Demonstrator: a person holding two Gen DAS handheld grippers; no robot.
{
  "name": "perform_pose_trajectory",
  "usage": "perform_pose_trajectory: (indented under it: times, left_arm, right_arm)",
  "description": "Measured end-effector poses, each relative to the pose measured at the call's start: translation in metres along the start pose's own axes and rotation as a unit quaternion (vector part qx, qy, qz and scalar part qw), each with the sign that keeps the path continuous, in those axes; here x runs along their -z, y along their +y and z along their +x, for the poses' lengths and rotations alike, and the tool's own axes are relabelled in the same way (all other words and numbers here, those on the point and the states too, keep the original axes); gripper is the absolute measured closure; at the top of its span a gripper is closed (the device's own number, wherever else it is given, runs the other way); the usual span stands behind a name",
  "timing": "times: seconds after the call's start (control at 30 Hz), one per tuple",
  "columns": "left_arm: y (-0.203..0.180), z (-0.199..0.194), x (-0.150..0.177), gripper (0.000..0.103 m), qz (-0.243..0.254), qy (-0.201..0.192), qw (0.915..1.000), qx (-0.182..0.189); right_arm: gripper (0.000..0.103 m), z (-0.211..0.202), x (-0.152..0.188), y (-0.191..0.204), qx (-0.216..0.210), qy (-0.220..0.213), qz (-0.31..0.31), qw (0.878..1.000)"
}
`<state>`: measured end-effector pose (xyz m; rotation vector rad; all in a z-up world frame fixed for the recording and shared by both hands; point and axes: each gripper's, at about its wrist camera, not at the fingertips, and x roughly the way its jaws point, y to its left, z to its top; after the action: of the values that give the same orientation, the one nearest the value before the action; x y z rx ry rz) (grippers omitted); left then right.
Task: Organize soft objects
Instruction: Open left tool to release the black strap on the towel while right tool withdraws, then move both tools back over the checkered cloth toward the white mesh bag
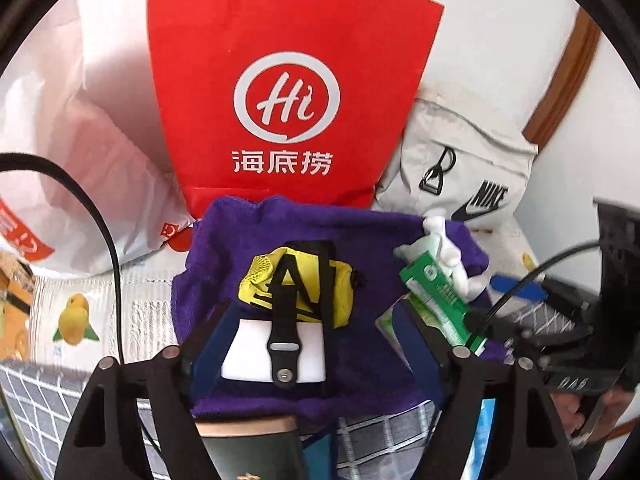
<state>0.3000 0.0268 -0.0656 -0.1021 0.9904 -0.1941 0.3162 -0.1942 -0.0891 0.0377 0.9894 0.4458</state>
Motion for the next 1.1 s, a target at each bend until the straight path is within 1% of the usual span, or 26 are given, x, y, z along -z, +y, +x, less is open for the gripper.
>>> perform_pose_trajectory:
  times: [0.1, 0.17, 0.2, 0.3, 0.37, 0.43, 0.47, 0.53, 0.6, 0.63, 0.7, 0.77, 0.87, 0.9, 1.0, 1.1]
  left_arm:
    - [-0.001, -0.005, 0.001, 0.023, -0.030, -0.017, 0.9994, 0.003]
    - [-0.002, -0.011, 0.003, 0.023, -0.046, -0.032, 0.9983, 0.015]
    - [-0.003, -0.014, 0.005, 0.023, -0.046, -0.040, 0.9979, 0.021]
    - [-0.006, -0.029, 0.009, 0.024, -0.037, -0.089, 0.9938, 0.055]
    - [-0.011, -0.041, 0.011, 0.024, -0.030, -0.122, 0.9900, 0.064]
    - [-0.017, -0.053, 0.015, 0.024, -0.020, -0.161, 0.9841, 0.073]
    - [-0.019, -0.058, 0.017, 0.024, -0.015, -0.173, 0.9818, 0.077]
    - [-0.027, -0.068, 0.021, 0.024, -0.001, -0.197, 0.9767, 0.084]
    - [-0.037, -0.076, 0.024, 0.023, 0.018, -0.213, 0.9723, 0.096]
    - [-0.045, -0.081, 0.026, 0.023, 0.036, -0.218, 0.9712, 0.089]
    - [-0.057, -0.088, 0.029, 0.023, 0.063, -0.215, 0.9718, 0.073]
    - [-0.063, -0.093, 0.033, 0.023, 0.068, -0.205, 0.9731, 0.079]
    - [-0.065, -0.100, 0.042, 0.023, 0.065, -0.166, 0.9814, 0.071]
    - [-0.066, -0.101, 0.046, 0.023, 0.070, -0.156, 0.9831, 0.065]
    - [-0.071, -0.106, 0.065, 0.023, 0.089, -0.137, 0.9855, 0.046]
    - [-0.074, -0.111, 0.094, 0.023, 0.099, -0.113, 0.9875, 0.048]
  right_arm:
    - [0.027, 0.001, 0.007, -0.006, 0.008, 0.002, 0.021, 1.000]
    - [0.027, -0.004, 0.013, -0.009, 0.033, -0.012, 0.028, 0.999]
    - [0.027, -0.008, 0.017, -0.010, 0.044, -0.026, 0.026, 0.998]
    - [0.027, -0.028, 0.030, -0.008, 0.063, -0.077, 0.007, 0.995]
    - [0.027, -0.039, 0.039, -0.005, 0.078, -0.099, -0.014, 0.992]
    - [0.027, -0.043, 0.046, -0.005, 0.091, -0.094, -0.023, 0.991]
    - [0.027, -0.044, 0.051, -0.005, 0.094, -0.087, -0.024, 0.991]
    - [0.027, -0.044, 0.061, -0.006, 0.085, -0.075, -0.023, 0.993]
    - [0.027, -0.045, 0.072, -0.009, 0.073, -0.061, -0.009, 0.995]
    - [0.027, -0.046, 0.076, -0.011, 0.068, -0.058, 0.000, 0.996]
    - [0.027, -0.051, 0.087, -0.013, 0.070, -0.064, 0.023, 0.995]
    - [0.027, -0.056, 0.098, -0.014, 0.068, -0.057, 0.041, 0.995]
    - [0.028, -0.063, 0.114, -0.014, 0.041, -0.050, 0.060, 0.996]
    - [0.028, -0.064, 0.118, -0.013, 0.042, -0.048, 0.064, 0.996]
    - [0.028, -0.074, 0.131, -0.008, 0.054, -0.052, 0.068, 0.995]
    - [0.028, -0.092, 0.148, -0.002, 0.054, -0.070, 0.069, 0.994]
